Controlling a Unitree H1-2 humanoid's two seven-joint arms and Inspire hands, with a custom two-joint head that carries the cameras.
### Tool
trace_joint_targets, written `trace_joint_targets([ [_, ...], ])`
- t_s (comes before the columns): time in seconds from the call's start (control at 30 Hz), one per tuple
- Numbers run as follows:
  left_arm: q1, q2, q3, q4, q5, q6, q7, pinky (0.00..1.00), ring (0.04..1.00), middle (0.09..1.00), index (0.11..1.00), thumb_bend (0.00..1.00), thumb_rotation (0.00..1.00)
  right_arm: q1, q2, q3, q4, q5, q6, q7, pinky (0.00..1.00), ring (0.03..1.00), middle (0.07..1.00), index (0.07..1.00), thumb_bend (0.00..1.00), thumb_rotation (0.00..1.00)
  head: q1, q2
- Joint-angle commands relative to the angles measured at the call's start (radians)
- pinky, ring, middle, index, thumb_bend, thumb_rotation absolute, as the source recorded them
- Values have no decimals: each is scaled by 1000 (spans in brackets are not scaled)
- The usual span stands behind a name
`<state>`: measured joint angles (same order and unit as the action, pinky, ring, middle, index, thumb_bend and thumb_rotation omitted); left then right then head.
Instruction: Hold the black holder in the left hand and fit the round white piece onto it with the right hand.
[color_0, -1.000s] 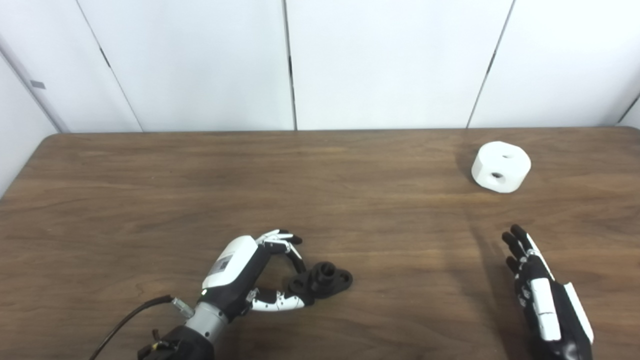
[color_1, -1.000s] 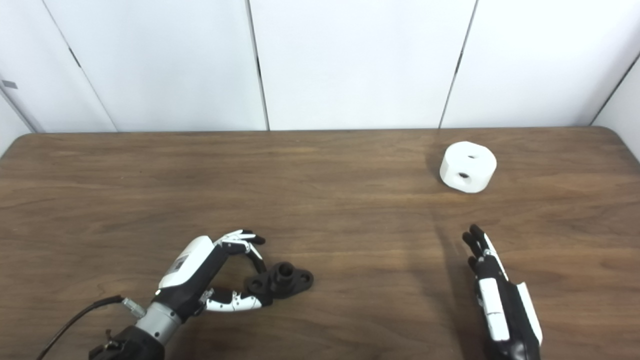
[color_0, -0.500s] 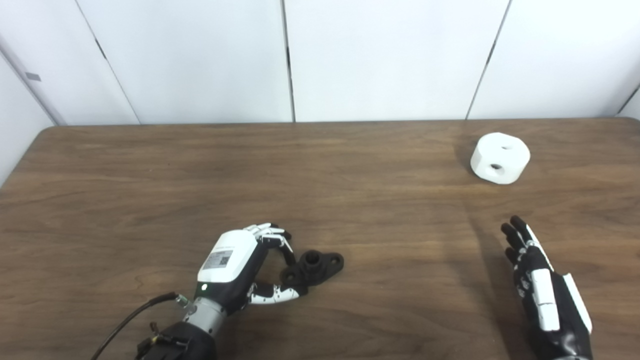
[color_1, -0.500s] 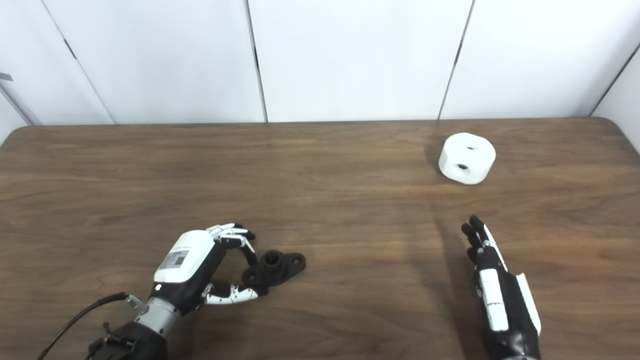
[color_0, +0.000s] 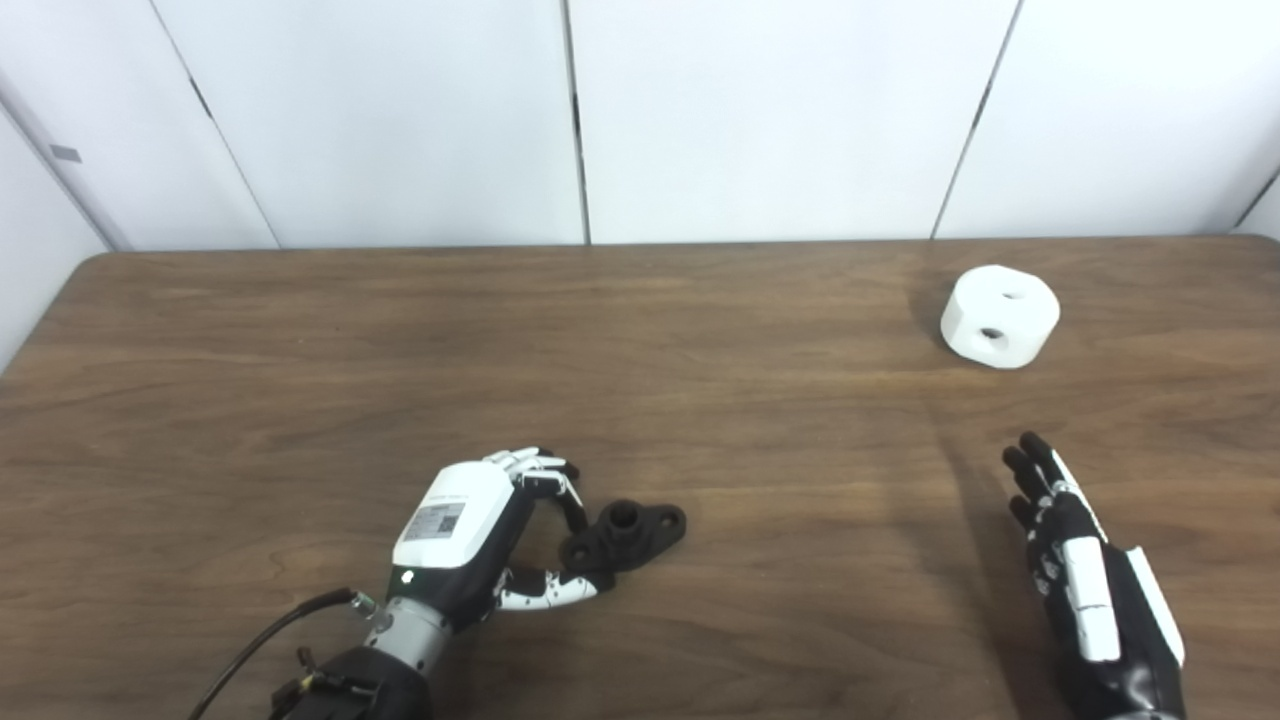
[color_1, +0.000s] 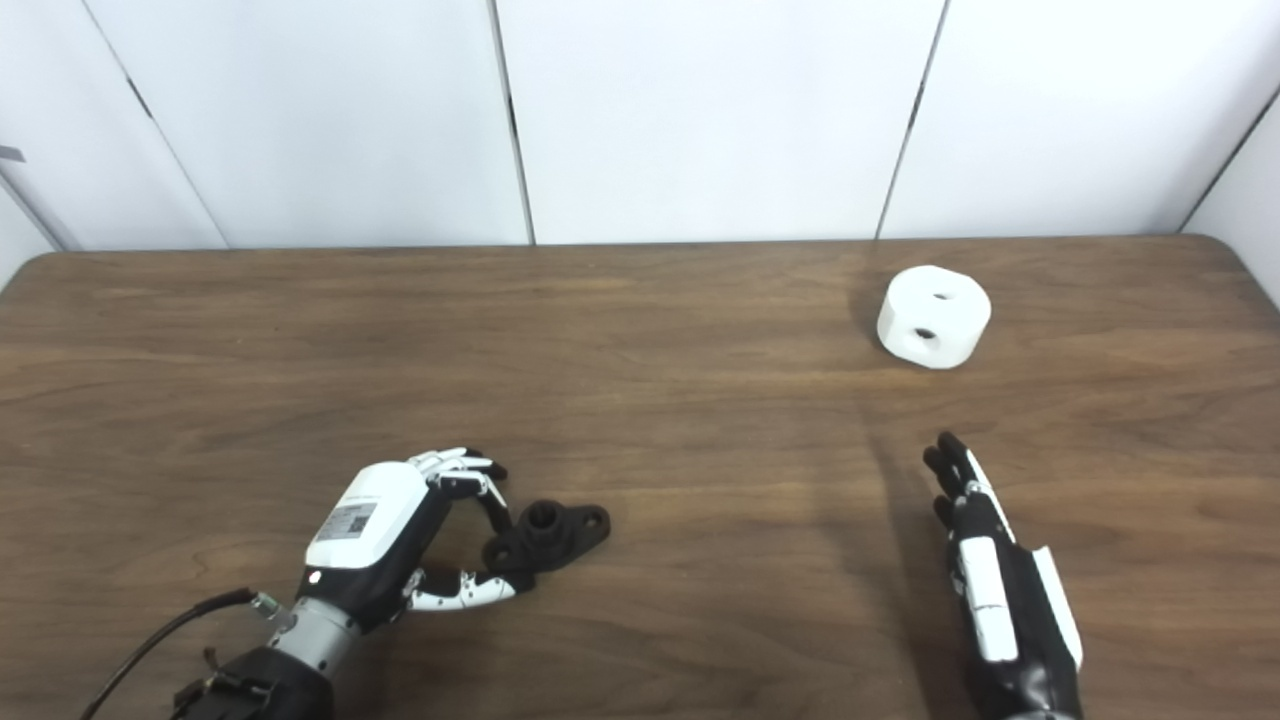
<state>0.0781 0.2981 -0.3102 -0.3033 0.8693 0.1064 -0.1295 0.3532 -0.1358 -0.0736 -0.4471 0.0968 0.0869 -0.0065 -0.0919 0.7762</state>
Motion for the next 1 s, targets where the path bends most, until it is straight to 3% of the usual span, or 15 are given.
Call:
trace_joint_targets([
  [0.0,5,14,9,33,2,12,-19,855,859,779,487,521,51,-29,11,-15,-57,-19,11,-15,1000,999,945,943,543,835,-9,-1],
  [0.13,4,13,18,49,-10,-3,-10,846,857,775,487,521,52,-89,-20,-49,-79,-69,74,-33,1000,967,942,931,576,613,-27,-7],
  [0.27,6,9,29,54,-18,-13,-4,841,855,770,486,521,52,-172,-75,-57,-103,-254,188,-47,950,953,935,924,607,561,-46,-8],
  [0.37,8,10,31,58,-20,-23,-2,837,855,769,486,521,52,-233,-111,-72,-98,-292,245,-37,936,957,947,930,602,426,-58,-11],
  [0.43,9,11,33,61,-23,-29,0,841,857,770,487,521,52,-266,-136,-77,-89,-339,279,-36,919,949,947,925,633,389,-63,-12],
  [0.47,9,11,33,62,-23,-29,0,842,857,770,486,521,52,-281,-149,-75,-82,-371,291,-39,819,892,925,915,656,380,-68,-14],
  [0.5,9,12,34,63,-23,-32,2,843,857,770,486,521,52,-297,-162,-75,-74,-396,300,-39,657,792,892,906,675,378,-73,-16],
  [0.57,10,14,35,64,-23,-36,4,844,856,769,486,521,51,-327,-189,-76,-52,-426,314,-30,711,823,899,903,685,364,-84,-18],
  [0.63,11,16,36,66,-23,-38,4,840,853,771,486,521,52,-361,-219,-76,-23,-449,326,-17,867,900,917,909,698,392,-89,-19],
  [0.67,11,17,37,67,-24,-40,4,840,853,772,486,521,52,-377,-232,-77,-10,-454,333,-12,894,916,923,911,704,401,-89,-19],
  [0.97,14,21,48,72,-31,-47,-3,834,852,769,487,521,53,-490,-316,-65,88,-516,366,23,988,996,938,900,743,378,-127,-26],
])
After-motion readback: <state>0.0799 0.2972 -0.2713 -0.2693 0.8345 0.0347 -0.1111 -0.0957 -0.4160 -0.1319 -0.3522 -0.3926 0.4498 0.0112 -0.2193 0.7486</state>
